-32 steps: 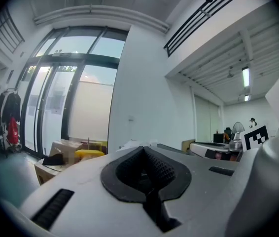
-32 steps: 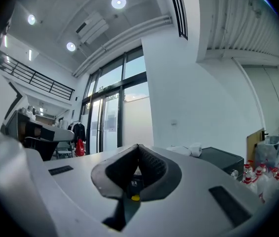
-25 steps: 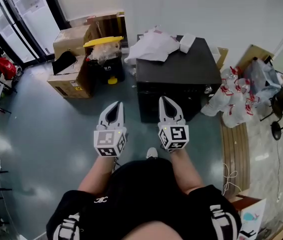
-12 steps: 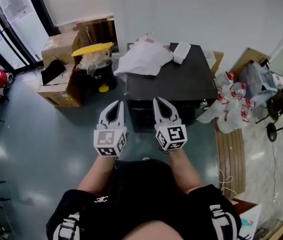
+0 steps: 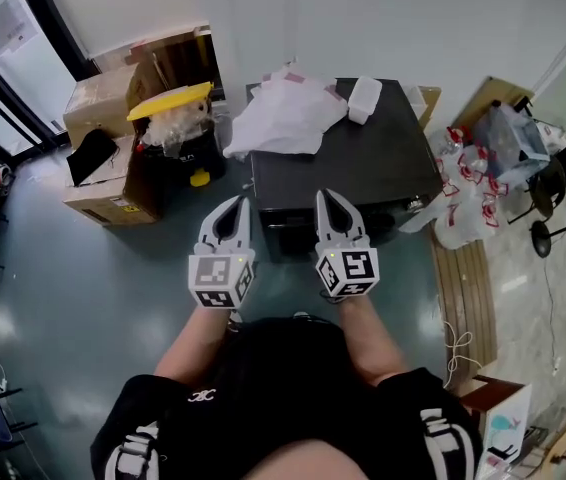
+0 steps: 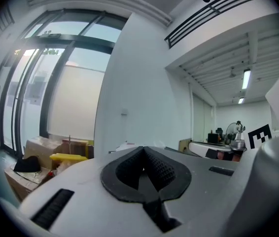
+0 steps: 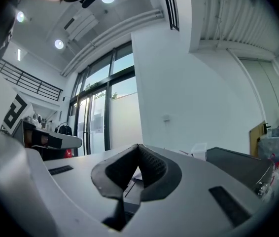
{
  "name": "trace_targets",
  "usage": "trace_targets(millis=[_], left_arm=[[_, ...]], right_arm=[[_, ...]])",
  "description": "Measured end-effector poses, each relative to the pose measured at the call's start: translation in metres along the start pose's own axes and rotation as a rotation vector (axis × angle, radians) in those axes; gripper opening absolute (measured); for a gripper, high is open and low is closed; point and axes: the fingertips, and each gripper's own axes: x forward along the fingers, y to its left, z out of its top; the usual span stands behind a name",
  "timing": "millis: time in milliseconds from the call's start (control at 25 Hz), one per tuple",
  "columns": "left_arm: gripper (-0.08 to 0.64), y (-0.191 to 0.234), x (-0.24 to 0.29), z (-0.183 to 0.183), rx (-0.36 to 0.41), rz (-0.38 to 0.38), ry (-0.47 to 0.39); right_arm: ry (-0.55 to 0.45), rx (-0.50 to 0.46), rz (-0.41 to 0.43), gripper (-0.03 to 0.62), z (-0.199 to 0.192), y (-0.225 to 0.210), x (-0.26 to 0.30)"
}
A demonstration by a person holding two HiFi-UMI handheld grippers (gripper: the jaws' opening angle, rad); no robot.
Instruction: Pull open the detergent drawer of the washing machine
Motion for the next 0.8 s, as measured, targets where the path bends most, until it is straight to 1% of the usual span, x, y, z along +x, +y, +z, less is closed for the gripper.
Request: trace_targets(millis=[120, 160, 200, 240, 280, 360, 440, 640, 720, 800], left_arm=[[-0.003, 0.012, 0.009, 0.002, -0.005, -0.030, -0.001], [-0.003, 0.016, 0.012, 0.002, -0.010, -0.041, 0.001], [-0.003, 0.019, 0.014, 0.001, -0.015, -0.052, 0.005], [-0.003, 0.021, 0.016, -0.001, -0.018, -0.063, 0.008], [-0.003, 0.023, 0.018, -0.002, -0.020, -0.073, 0.011], [-0.003, 0.027, 0.022, -0.005, -0.028, -0.089, 0.015], [-0.003, 0.031, 0.024, -0.006, -0.038, -0.104, 0.021], [-0.003, 0.041, 0.029, -0.010, -0.050, -0.127, 0.033], [-0.003, 0.044, 0.030, -0.011, -0.056, -0.136, 0.039], [-0.003, 0.044, 0.030, -0.012, -0.054, -0.144, 0.044]], right_arm=[[-0.015, 0.004, -0.014, 0.002, 0.000, 0.005, 0.008], [-0.029, 0.019, 0.001, 0.003, 0.001, 0.008, 0.011], [-0.050, 0.056, 0.027, 0.028, 0.002, 0.012, 0.013], [-0.073, 0.115, 0.055, 0.229, 0.004, 0.015, 0.015], [-0.097, 0.187, 0.075, 0.334, 0.005, 0.016, 0.017], [-0.140, 0.335, 0.092, 0.389, 0.008, 0.012, 0.020], [-0.172, 0.464, 0.092, 0.414, 0.006, 0.005, 0.021], [-0.222, 0.729, 0.085, 0.414, -0.009, -0.014, 0.017], [-0.237, 0.833, 0.101, 0.413, -0.020, -0.018, 0.015], [-0.236, 0.916, 0.107, 0.413, -0.036, -0.023, 0.010]])
